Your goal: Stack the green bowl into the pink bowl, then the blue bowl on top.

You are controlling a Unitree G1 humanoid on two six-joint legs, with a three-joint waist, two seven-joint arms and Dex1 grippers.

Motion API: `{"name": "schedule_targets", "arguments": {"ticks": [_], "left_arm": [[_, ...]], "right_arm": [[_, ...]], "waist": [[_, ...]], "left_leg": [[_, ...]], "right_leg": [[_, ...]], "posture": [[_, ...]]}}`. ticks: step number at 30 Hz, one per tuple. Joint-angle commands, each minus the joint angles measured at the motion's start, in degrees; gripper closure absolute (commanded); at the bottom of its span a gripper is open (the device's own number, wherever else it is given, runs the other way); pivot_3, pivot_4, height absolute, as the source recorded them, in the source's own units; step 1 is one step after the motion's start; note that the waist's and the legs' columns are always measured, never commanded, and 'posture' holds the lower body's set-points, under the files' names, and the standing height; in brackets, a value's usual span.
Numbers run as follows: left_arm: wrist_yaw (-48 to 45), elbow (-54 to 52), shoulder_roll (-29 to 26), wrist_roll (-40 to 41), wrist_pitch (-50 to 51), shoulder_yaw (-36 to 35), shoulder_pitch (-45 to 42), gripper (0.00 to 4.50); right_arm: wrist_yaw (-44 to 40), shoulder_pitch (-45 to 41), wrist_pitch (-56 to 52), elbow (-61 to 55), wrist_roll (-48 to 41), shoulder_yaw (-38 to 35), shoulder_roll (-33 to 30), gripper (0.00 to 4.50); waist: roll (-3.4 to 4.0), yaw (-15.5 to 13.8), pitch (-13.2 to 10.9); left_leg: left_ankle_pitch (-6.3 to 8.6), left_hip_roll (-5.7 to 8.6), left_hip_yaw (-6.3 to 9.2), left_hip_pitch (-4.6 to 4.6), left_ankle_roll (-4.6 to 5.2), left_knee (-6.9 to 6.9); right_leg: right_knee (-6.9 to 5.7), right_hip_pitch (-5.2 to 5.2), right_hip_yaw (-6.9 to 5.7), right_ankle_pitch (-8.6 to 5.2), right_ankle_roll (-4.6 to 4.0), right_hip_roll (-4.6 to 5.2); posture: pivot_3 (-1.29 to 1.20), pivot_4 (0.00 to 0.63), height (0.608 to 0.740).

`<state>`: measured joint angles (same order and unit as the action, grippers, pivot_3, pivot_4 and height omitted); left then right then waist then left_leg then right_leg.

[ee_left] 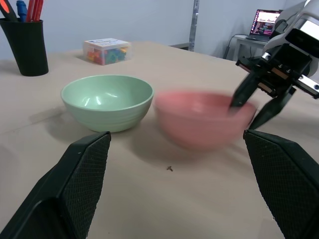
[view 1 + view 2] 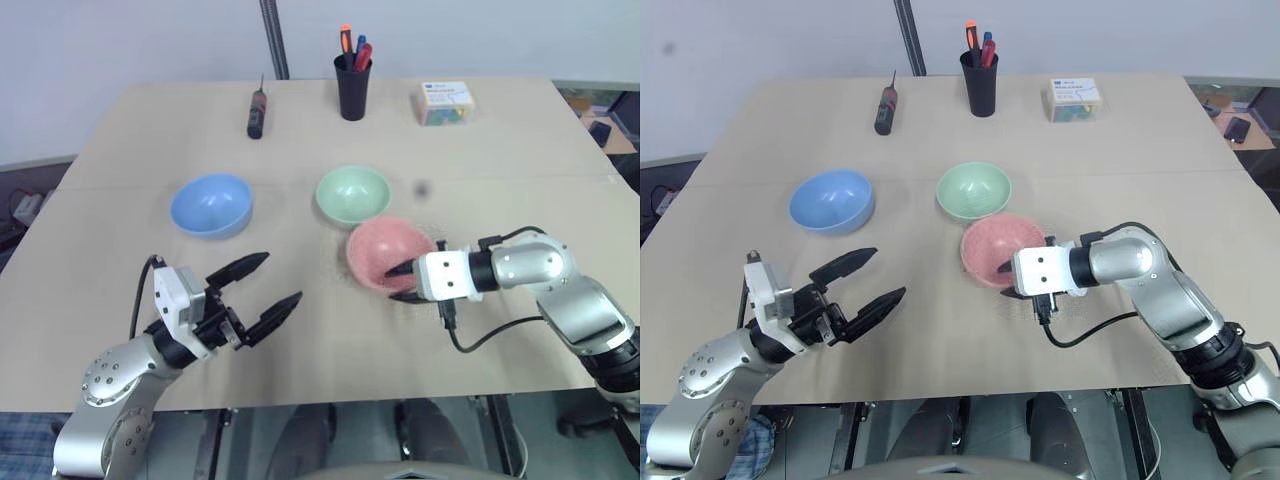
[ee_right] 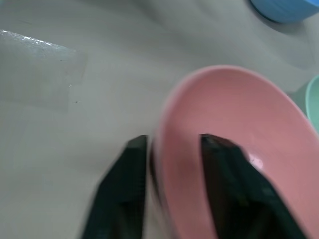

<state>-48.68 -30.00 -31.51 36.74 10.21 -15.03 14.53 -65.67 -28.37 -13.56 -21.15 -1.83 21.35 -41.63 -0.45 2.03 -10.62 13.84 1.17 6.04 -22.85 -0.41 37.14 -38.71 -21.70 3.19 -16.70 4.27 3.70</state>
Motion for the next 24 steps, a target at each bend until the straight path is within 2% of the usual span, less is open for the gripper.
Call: {"name": "schedule_targets", "arguments": {"ticks": [1, 3, 5, 9, 13, 17, 24], "left_arm": [[-0.6, -0.3, -0.1, 0.0, -1.1, -0.4, 0.1, 0.0], [-0.6, -0.3, -0.1, 0.0, -1.1, -0.3, 0.2, 0.0], [-0.7, -0.3, -0.1, 0.0, -1.2, -0.3, 0.2, 0.0], [-0.5, -0.3, 0.3, 0.2, -1.5, -0.4, 0.2, 0.0], [-0.1, -0.4, 0.9, 0.3, -1.8, -0.3, 0.1, 0.0], [0.3, -0.5, 1.6, 0.2, -2.0, -0.4, -0.2, 0.0], [2.9, -0.9, 2.9, 0.8, -2.1, -1.9, -0.9, 0.0]], "right_arm": [[-0.2, -1.3, -0.7, -3.4, -0.5, -0.5, 0.2, 1.06], [-0.8, -1.2, -1.5, -4.0, -1.3, -1.1, -0.2, 0.08], [-1.2, -1.4, -2.6, -4.6, -2.8, -2.2, -0.6, 0.08], [-2.7, -4.1, -9.6, -5.8, -11.2, -7.6, -1.1, 0.08], [-2.0, -8.9, -14.0, -2.7, -16.1, -10.6, 0.4, 0.08], [-0.1, -12.3, -12.2, 2.4, -14.7, -10.5, 2.2, 0.08], [7.0, -20.8, -11.0, 14.9, -6.9, -5.5, 9.7, 0.08]], "waist": [[0.0, 0.0, 0.0], [-0.01, 0.0, 0.0], [-0.01, 0.0, 0.0], [-0.01, 0.0, 0.0], [-0.01, 0.1, 0.0], [-0.03, 0.0, 0.0], [-0.02, 0.3, 0.0]], "left_leg": [[0.0, 0.0, 0.0, 0.0, 0.0, 0.0], [0.0, 0.0, 0.0, 0.0, 0.0, 0.0], [0.0, 0.0, 0.0, 0.0, 0.0, 0.0], [0.0, 0.0, 0.01, -0.01, 0.0, 0.0], [0.0, -0.02, 0.01, 0.01, 0.0, -0.01], [0.0, -0.01, 0.03, 0.0, 0.0, -0.02], [0.0, 0.01, 0.02, 0.01, 0.0, -0.04]], "right_leg": [[0.0, 0.0, 0.0, 0.0, 0.0, 0.0], [0.01, 0.0, 0.0, 0.0, 0.0, 0.0], [0.01, 0.01, 0.0, 0.0, 0.0, 0.01], [0.01, 0.01, 0.0, 0.0, 0.0, 0.02], [0.0, 0.01, 0.0, 0.0, 0.0, 0.0], [0.03, 0.01, -0.03, 0.0, -0.01, 0.01], [-0.02, -0.03, -0.02, 0.0, -0.01, 0.0]], "posture": [[0.0, 0.15, 0.74], [0.0, 0.15, 0.74], [0.0, 0.15, 0.74], [0.0, 0.15, 0.74], [0.0, 0.15, 0.74], [0.0, 0.15, 0.74], [0.0, 0.15, 0.74]]}}
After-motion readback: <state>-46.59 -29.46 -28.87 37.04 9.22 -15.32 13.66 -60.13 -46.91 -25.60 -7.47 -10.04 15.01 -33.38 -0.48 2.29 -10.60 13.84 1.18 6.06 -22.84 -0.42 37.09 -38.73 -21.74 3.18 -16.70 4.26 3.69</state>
